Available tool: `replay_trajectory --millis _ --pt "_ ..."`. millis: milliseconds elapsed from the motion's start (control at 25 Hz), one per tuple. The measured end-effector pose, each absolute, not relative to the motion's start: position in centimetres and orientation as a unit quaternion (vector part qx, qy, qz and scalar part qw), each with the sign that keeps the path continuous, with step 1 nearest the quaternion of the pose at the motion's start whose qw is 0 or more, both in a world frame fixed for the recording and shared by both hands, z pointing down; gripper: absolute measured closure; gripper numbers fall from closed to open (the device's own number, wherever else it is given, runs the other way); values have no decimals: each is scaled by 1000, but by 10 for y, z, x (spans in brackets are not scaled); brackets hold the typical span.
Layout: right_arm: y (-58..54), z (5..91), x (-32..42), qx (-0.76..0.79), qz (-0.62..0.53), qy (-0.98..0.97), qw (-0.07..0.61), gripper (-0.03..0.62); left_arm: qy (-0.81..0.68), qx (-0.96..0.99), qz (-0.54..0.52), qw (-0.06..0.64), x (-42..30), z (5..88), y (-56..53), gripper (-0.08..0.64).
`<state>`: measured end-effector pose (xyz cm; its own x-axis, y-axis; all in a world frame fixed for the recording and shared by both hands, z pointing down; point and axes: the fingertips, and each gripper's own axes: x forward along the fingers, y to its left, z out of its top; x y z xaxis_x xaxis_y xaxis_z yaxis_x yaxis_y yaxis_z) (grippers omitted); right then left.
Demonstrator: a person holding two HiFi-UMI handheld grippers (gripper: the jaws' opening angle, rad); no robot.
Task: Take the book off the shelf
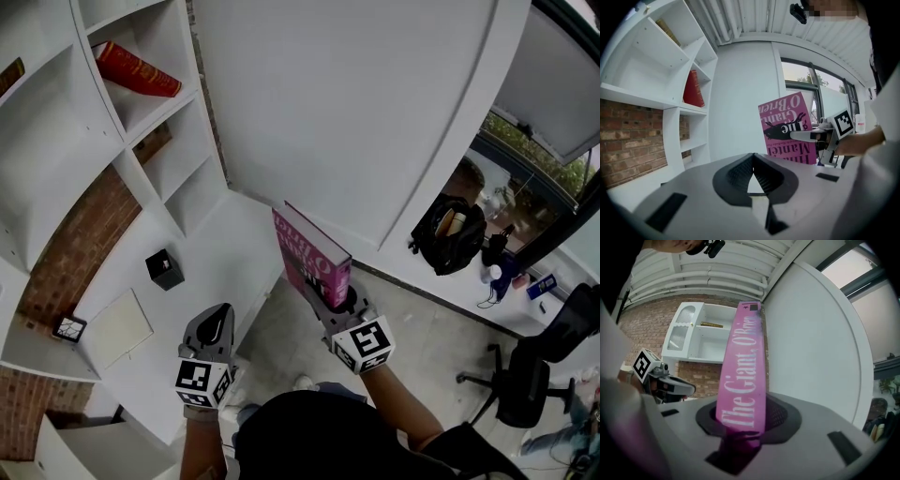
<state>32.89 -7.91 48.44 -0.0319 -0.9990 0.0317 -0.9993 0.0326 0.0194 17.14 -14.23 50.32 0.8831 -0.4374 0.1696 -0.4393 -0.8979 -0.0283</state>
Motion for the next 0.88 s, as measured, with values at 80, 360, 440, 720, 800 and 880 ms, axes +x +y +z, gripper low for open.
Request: replay_trajectory --millis 80,360,440,720,800,880 --pt "-75 493 332 698 11 -716 23 443 -221 971 88 9 177 507 -140 552" --pt "-62 515 344 703 18 -711 29 443 -211 973 91 11 191 515 -135 552" --pt "-59 520 346 705 22 -708 30 443 -209 973 93 11 193 517 -133 552" --pt "-53 527 350 717 30 -696 23 443 -199 976 93 0 193 520 -124 552" --pt "-52 527 351 719 31 -694 20 443 -200 975 93 1 191 520 -123 552" --pt "-51 527 351 721 31 -692 15 443 -203 975 93 6 187 522 -122 552"
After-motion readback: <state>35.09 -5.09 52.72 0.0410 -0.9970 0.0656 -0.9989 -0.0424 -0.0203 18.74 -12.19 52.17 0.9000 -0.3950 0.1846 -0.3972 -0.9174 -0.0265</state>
